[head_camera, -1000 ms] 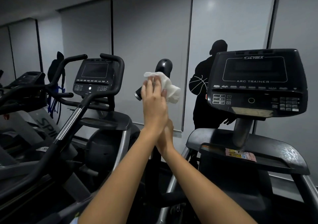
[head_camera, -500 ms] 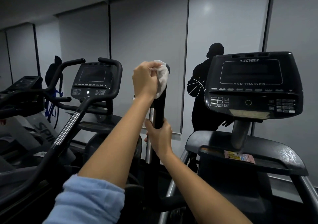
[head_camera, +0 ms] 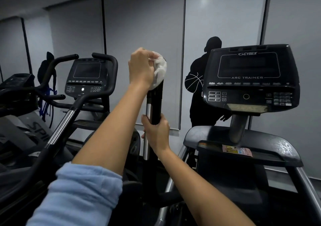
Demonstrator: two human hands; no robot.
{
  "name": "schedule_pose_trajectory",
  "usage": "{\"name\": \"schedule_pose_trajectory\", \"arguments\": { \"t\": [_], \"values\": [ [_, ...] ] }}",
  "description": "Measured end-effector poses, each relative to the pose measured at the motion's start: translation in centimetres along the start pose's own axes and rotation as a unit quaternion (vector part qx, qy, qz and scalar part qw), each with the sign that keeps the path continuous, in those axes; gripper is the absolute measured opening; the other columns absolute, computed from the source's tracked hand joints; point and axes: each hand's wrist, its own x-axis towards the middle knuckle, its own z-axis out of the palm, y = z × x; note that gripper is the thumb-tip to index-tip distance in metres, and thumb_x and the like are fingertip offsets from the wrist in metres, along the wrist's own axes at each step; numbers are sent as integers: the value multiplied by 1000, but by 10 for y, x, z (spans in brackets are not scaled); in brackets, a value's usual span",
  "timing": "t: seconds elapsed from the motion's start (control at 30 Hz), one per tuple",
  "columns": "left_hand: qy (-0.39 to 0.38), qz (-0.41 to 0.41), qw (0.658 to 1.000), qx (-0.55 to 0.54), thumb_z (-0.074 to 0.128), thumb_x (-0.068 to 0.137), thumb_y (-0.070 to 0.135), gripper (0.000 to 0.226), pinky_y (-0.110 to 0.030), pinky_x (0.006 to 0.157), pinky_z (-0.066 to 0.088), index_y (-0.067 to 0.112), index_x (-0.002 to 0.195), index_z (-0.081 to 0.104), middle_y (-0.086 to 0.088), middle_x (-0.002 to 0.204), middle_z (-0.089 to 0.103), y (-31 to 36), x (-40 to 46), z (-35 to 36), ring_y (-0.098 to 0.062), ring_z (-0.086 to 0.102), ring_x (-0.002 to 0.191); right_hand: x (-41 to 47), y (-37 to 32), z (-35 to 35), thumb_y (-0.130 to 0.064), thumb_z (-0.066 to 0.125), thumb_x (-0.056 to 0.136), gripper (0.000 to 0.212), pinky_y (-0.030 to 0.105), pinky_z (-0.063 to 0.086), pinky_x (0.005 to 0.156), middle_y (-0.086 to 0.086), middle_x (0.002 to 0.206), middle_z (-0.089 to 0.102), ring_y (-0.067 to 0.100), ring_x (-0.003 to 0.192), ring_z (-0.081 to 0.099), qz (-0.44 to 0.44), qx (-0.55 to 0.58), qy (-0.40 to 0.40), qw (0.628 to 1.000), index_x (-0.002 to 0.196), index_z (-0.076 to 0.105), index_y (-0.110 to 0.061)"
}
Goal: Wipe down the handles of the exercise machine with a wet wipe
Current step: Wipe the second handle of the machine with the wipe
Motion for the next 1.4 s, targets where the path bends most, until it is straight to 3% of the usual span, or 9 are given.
{"name": "schedule_pose_trajectory", "arguments": {
  "t": [0.17,0.27,0.33,0.43,0.53,0.77,1.0,1.2,1.4],
  "values": [
    [-6,-59,997,-49,50,85,0,29,-21,79,46,11,100,72,-9,105,69,3,-2,-7,-20,64,97,1,0,-5,-25,70,81,25,33,55,50,-1,68,55,5,43,52,22,-32,-16,999,90,53,-9],
    [-61,-37,996,-48,55,88,11,25,-32,91,49,14,107,70,-10,111,67,-2,-6,-11,-25,62,104,14,-12,-9,-40,77,74,49,16,43,61,-13,84,57,-2,71,54,6,-79,-14,997,107,50,-15],
    [-107,-21,993,-35,63,86,26,27,-32,93,47,20,112,68,-9,116,62,-5,-8,-14,-22,58,107,30,-29,-7,-38,80,71,55,18,45,67,-9,92,62,7,81,59,5,-52,-30,998,111,50,-14],
    [-135,3,991,-3,70,80,34,41,-32,94,43,21,118,64,-7,119,55,-8,-11,-13,-20,54,107,49,-41,3,-19,79,73,40,31,54,60,-1,89,66,15,65,61,11,9,-46,999,107,59,-11],
    [-74,-10,997,-19,70,81,29,29,-30,87,46,19,108,70,-6,109,60,-6,-7,-6,-19,58,100,56,-34,9,-12,72,75,20,28,51,49,1,71,64,14,46,56,14,-12,-14,1000,93,63,-9],
    [1,-96,991,-89,57,84,4,23,-21,77,47,12,96,74,-7,98,72,1,20,7,-19,67,94,58,-23,11,-26,65,63,30,48,56,52,1,70,56,25,59,59,-43,-55,10,998,85,54,-9],
    [-166,5,985,-49,63,87,26,38,-29,106,34,16,124,60,-7,131,52,-9,-13,-7,-19,45,124,58,-25,14,-26,69,69,27,49,58,66,-2,80,64,22,66,62,4,-53,20,998,91,57,-17],
    [-80,14,997,1,65,84,7,20,-25,88,46,17,98,73,-5,110,65,-3,-17,-16,-19,59,105,57,-26,14,-29,73,71,29,46,59,64,-1,80,67,19,66,63,2,-63,16,998,92,61,-14],
    [-104,50,992,42,54,84,-2,31,-24,83,45,19,93,75,-6,106,67,0,-24,-14,-21,60,102,55,-26,11,-24,66,76,9,47,58,62,-7,63,62,14,53,55,-29,-59,8,998,78,64,-15]
  ]
}}
